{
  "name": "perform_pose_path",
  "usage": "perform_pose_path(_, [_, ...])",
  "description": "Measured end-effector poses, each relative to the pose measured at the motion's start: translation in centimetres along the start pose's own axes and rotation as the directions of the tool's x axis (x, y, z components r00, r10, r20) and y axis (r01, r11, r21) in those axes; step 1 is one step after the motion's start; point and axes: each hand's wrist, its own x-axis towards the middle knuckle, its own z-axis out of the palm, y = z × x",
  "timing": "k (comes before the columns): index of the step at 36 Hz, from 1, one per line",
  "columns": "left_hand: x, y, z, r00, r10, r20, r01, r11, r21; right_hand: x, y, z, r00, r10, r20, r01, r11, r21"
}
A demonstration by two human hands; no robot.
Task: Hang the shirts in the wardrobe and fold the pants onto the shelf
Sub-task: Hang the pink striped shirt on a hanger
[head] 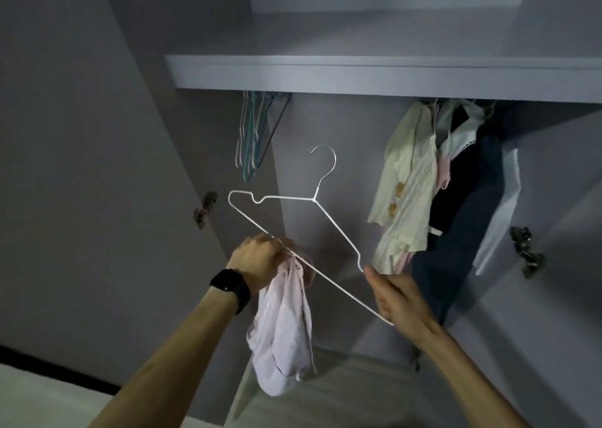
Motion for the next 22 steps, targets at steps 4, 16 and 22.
perform_pose_path(4, [0.5, 0.9, -0.1, 0.998, -0.058, -0.024, 0.056, 0.995, -0.080, 0.0, 1.0, -1.1, 0.988, -0.156, 0.019, 0.151, 0.907, -0.394])
perform_pose_path(16, [-0.2, 5.6, -0.7, 0.974, 0.191, -0.122, -0.176, 0.977, 0.123, 5.6, -2.6, -2.3, 0.990, 0.143, 0.007, -0.141, 0.963, 0.230])
perform_pose_path(22, [-1.3, 7.2, 0.5, 0.965, 0.257, -0.062, -0.248, 0.961, 0.120, 7.4, -5.9, -3.1, 0.955, 0.249, 0.162, -0.290, 0.901, 0.324])
